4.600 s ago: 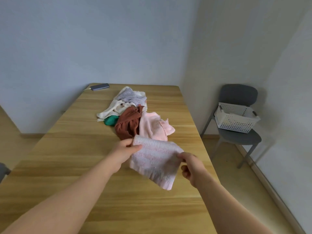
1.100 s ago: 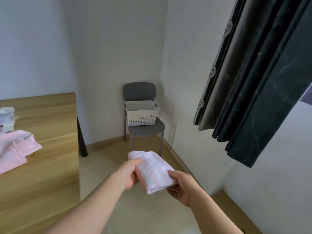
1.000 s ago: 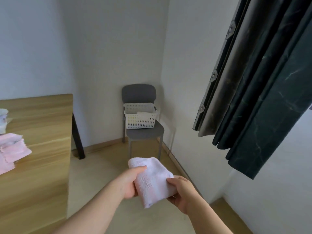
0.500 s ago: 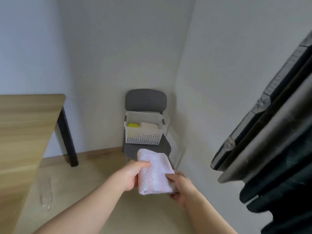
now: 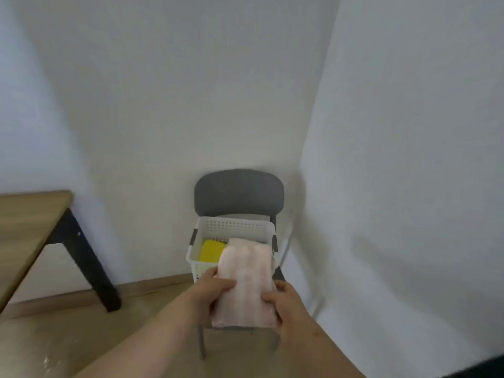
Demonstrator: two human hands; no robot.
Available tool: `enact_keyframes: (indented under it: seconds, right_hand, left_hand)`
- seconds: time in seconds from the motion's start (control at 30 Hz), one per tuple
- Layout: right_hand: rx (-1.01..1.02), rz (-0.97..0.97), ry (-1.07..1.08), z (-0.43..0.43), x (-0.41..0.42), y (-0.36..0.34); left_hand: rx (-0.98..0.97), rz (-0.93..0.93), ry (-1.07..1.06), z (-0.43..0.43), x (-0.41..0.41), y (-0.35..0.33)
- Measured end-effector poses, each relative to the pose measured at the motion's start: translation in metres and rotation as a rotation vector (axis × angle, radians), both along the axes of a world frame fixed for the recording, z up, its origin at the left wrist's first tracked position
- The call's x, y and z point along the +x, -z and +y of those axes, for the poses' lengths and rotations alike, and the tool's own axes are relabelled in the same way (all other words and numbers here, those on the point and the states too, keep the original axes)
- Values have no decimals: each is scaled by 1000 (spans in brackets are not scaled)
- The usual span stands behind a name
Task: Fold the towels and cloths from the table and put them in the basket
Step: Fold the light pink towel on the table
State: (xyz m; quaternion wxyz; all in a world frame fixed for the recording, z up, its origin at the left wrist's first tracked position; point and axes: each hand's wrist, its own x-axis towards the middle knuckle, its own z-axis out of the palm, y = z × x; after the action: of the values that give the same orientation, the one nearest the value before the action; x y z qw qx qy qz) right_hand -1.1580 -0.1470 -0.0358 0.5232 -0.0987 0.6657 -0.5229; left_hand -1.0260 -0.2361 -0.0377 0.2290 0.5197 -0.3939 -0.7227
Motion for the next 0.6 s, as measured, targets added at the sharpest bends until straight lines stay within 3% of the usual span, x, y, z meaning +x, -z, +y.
enact_keyframes:
  seconds: [0.23, 0.43, 0.6]
  right_hand:
    - [39, -71, -196, -104, -63, 11]
    - [137, -40, -275, -185, -74, 45]
    - [256, -20, -299, -248, -69, 88]
  left_hand:
    - [-29, -126, -69, -90, -49, 9]
    - [-242, -322, 30, -164, -62, 30]
    - [-204, -491, 136, -228, -61, 73]
